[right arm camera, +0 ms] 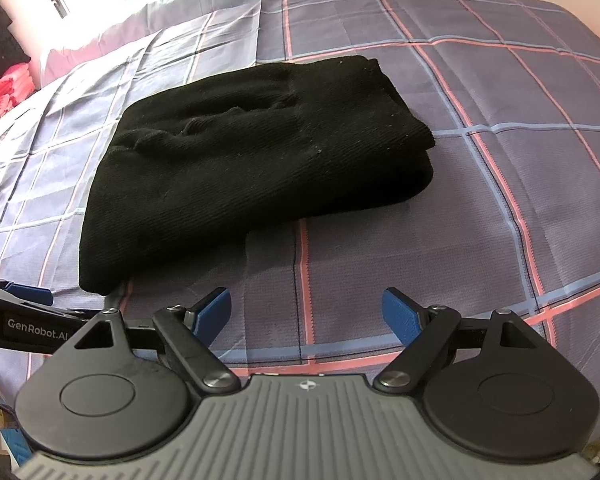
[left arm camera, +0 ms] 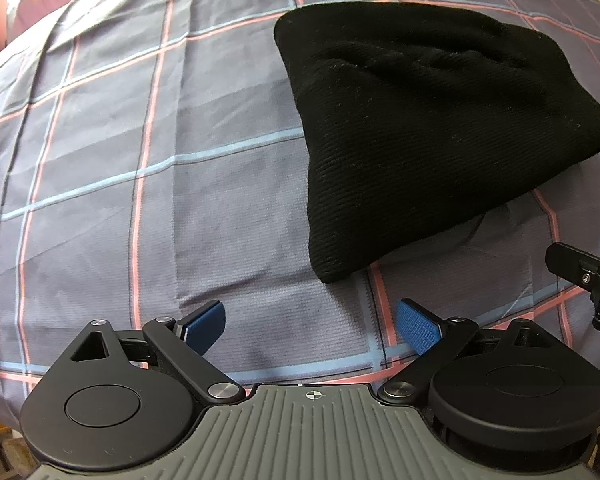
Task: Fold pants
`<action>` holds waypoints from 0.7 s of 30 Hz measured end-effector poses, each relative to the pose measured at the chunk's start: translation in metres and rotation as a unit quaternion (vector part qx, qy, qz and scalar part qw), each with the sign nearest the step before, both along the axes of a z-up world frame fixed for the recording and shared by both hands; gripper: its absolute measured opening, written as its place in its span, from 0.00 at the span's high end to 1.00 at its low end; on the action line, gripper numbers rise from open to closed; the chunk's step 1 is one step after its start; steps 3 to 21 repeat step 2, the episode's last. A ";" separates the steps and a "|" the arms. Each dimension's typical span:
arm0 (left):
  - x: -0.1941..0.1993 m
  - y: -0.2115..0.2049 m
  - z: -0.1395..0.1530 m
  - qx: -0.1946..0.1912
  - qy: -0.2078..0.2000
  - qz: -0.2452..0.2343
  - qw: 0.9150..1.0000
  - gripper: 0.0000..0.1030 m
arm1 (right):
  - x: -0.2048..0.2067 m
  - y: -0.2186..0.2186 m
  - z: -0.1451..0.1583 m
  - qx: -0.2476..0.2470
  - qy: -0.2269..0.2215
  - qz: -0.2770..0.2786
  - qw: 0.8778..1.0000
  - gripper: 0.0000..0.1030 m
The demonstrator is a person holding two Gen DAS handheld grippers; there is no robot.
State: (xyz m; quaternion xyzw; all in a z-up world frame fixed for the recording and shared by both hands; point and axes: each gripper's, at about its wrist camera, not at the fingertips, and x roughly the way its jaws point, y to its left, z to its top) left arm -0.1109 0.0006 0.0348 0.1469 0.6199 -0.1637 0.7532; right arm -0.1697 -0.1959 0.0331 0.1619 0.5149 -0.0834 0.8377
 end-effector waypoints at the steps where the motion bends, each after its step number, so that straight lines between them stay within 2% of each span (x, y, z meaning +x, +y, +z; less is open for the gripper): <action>1: 0.000 0.000 0.000 0.000 0.001 0.001 1.000 0.00 | 0.000 0.001 0.000 0.000 0.000 0.000 1.000 0.17; 21: 0.001 0.001 -0.001 0.000 0.002 0.001 1.000 0.00 | 0.000 0.001 0.000 0.000 0.000 0.001 1.000 0.17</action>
